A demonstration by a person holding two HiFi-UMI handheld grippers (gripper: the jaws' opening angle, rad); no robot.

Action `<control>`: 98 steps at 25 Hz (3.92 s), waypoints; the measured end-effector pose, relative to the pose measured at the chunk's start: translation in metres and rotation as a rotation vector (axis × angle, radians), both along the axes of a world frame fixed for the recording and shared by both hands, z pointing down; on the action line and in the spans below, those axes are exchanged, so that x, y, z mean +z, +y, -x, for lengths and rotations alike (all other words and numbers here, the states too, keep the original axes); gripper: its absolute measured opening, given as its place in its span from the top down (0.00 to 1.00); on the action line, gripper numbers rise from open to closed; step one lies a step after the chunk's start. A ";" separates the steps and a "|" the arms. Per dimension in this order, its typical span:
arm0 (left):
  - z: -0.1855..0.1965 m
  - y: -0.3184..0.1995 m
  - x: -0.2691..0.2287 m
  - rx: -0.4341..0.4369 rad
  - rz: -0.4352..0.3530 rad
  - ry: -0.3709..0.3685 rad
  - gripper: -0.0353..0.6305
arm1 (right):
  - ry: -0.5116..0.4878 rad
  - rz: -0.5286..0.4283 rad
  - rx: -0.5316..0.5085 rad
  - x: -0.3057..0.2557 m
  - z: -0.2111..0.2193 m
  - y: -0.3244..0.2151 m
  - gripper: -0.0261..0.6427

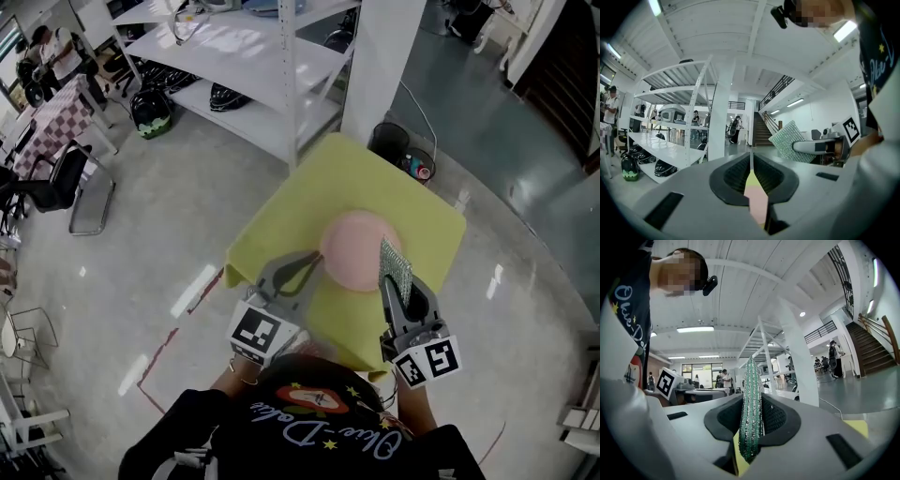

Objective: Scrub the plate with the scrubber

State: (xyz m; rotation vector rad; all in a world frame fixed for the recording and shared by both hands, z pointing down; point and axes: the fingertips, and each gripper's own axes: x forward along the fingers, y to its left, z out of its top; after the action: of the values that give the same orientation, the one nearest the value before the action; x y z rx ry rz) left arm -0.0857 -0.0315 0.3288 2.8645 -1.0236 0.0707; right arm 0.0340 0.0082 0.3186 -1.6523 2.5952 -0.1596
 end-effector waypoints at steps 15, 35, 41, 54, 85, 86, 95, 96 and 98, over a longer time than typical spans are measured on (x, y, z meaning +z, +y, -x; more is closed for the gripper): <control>-0.022 -0.068 0.105 0.018 0.247 -0.058 0.94 | 0.233 0.168 -0.048 0.086 -0.022 -0.089 0.87; -0.043 -0.111 0.287 -0.034 0.759 -0.136 0.73 | 0.699 0.452 -0.307 0.288 -0.008 -0.175 0.87; -0.048 -0.117 0.311 -0.048 0.844 -0.123 0.73 | 0.827 0.487 -0.359 0.315 -0.008 -0.189 0.87; -0.052 -0.119 0.337 -0.065 0.973 -0.037 0.79 | 0.936 0.530 -0.580 0.337 0.009 -0.173 0.86; -0.056 -0.113 0.341 -0.310 0.901 -0.216 0.90 | 0.830 0.514 -0.905 0.316 0.002 -0.076 0.86; -0.057 -0.114 0.340 -0.305 0.892 -0.231 0.90 | 0.816 0.496 -0.867 0.310 -0.002 -0.088 0.86; -0.058 -0.121 0.343 -0.285 0.845 -0.319 0.89 | 0.902 0.473 -0.595 0.310 -0.042 -0.183 0.86; -0.060 -0.122 0.342 -0.280 0.845 -0.320 0.90 | 0.911 0.474 -0.583 0.312 -0.044 -0.189 0.86; -0.062 -0.124 0.342 -0.273 0.844 -0.320 0.90 | 0.947 0.463 -0.572 0.314 -0.046 -0.199 0.87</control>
State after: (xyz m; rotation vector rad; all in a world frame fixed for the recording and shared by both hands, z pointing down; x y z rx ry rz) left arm -0.0242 -0.1557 0.6707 1.9678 -1.0770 0.7565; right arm 0.0796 -0.1908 0.6322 -1.1609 3.9785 0.0217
